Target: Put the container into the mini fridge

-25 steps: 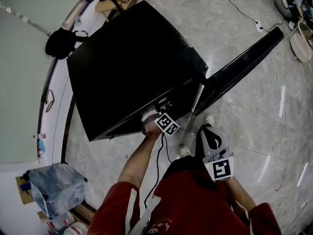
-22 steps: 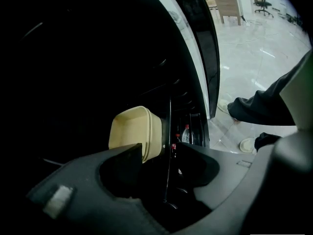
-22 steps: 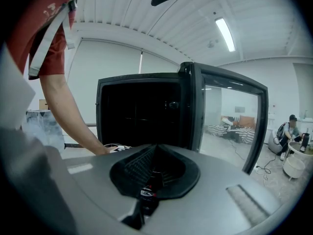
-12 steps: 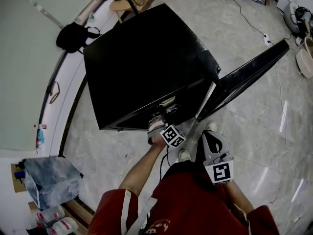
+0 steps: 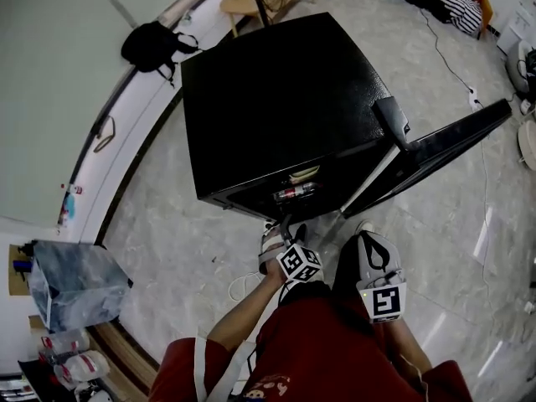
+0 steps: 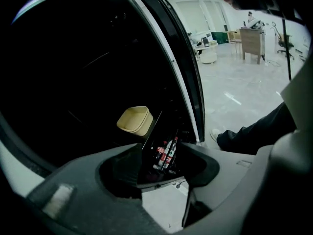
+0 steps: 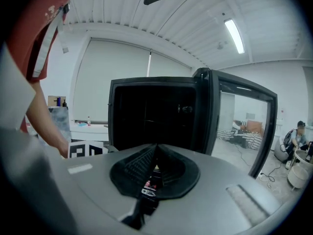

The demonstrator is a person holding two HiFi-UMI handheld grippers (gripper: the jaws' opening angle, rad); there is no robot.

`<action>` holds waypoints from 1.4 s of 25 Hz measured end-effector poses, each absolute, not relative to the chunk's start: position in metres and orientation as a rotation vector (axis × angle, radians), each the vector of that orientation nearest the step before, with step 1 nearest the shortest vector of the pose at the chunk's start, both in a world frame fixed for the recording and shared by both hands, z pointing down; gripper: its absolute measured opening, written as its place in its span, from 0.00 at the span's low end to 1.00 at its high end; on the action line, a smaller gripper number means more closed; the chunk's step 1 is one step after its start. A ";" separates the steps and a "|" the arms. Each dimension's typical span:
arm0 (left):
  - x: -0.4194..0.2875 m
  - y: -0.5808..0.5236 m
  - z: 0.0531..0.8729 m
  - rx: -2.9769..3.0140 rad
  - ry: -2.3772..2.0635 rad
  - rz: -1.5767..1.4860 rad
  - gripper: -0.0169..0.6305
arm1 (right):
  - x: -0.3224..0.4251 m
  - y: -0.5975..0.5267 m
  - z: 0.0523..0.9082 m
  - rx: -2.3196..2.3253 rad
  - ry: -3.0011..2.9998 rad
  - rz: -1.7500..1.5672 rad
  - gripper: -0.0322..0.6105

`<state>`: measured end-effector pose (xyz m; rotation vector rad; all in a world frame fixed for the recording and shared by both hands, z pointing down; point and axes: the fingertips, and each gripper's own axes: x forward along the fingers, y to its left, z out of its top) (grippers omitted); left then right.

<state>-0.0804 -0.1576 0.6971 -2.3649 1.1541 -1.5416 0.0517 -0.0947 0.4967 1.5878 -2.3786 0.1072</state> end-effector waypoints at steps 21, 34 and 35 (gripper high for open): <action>-0.154 -0.091 0.581 -2.607 1.870 -1.033 0.37 | 0.024 -0.103 0.481 1.507 -2.446 0.053 0.05; -0.182 -0.109 0.488 -2.566 1.987 -0.571 0.37 | 0.010 -0.113 0.432 1.569 -2.505 -0.033 0.05; -0.181 -0.110 0.480 -2.563 1.980 -0.517 0.37 | 0.013 -0.115 0.427 1.584 -2.503 -0.049 0.05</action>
